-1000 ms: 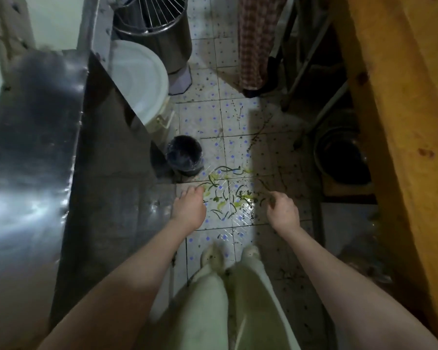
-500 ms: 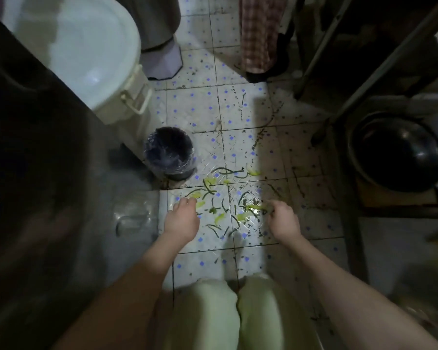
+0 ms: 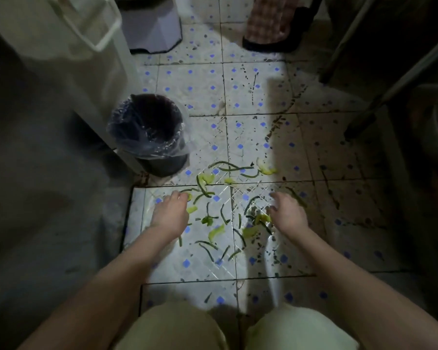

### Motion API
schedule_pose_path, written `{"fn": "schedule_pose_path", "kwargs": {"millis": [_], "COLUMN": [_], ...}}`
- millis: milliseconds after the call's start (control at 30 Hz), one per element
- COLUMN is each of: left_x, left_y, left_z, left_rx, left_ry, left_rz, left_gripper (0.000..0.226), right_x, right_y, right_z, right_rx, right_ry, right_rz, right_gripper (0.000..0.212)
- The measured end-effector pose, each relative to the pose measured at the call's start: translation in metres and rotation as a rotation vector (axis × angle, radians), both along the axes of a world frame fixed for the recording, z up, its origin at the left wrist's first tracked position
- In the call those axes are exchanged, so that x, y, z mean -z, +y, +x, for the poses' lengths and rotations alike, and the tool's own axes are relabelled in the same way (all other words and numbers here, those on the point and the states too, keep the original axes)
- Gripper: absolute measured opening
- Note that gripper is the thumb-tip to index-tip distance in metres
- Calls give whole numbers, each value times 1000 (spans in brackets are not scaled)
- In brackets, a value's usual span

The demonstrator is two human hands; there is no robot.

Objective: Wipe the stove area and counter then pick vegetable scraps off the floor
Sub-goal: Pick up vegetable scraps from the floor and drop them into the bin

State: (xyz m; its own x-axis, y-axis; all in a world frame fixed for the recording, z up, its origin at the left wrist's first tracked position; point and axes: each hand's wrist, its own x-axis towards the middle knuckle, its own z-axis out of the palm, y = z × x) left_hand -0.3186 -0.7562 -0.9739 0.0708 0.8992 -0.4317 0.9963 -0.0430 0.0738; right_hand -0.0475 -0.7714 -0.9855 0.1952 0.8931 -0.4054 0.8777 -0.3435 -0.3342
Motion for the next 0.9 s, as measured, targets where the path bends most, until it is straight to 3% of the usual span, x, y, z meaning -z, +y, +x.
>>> {"fn": "schedule_pose_path", "kwargs": {"millis": [100,333,467,767,900], "left_x": [32,75,97,114,118], "left_y": [5,-13,-29,-31,-29], "left_z": [-4,-6,6,25,26], "left_rx": [26,40,99,232,252], "left_ry": [2,-24,-43,-42,-38], "left_rz": [39,-15,-23,66,85], "left_gripper": [46,47,46,42,41], "right_x": [33,76,94,116,130], "right_y": [4,-11,-26,-23,-24], "right_z": [8,29,32,18,17], "right_rx": [5,-18,-7,-259,-244], "right_ry": [-24,114,145,5,-71], "right_rz": [32,6,8,40,13], "right_gripper": [43,39,47,49,51]}}
